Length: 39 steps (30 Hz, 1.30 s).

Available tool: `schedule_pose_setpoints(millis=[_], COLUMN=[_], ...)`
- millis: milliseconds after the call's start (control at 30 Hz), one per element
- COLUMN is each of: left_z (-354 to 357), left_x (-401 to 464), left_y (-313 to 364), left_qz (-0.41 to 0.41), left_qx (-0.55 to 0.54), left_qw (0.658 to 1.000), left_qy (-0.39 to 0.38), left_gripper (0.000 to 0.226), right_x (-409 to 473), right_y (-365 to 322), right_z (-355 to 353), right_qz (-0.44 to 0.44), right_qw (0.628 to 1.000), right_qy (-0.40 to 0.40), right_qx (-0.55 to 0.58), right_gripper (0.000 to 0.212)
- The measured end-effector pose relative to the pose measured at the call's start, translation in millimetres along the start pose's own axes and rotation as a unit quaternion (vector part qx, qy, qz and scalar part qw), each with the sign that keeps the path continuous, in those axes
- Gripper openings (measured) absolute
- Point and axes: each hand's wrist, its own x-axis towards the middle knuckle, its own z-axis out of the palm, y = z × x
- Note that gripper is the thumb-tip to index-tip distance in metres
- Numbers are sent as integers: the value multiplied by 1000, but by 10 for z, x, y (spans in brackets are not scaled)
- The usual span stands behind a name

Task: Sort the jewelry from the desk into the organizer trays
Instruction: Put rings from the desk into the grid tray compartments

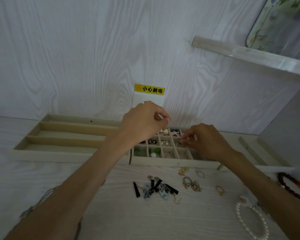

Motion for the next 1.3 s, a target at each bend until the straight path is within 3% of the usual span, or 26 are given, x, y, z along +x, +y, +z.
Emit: schedule_pose_setpoints(millis=[467,867,1133,1300], left_z=[39,-3,253,356], left_x=[-8,39,366,431], left_y=[0,-4,213,241], left_qz=[1,53,145,143], left_qx=[8,87,343,407], left_qw=[1000,992,905,869], left_qy=[-16,-72,-205,-243], left_gripper=[16,22,36,38], right_x=[103,-15,120,119], right_y=[-51,53,96,61], right_z=[69,-222,-191,-163], right_qz=[-4,-19,-48,-46], right_qw=[994,999,990,991], right_qy=[-37,-23,-127,-126], right_qx=[-98,-20,-24,-24], right_gripper=[21,26,43,45])
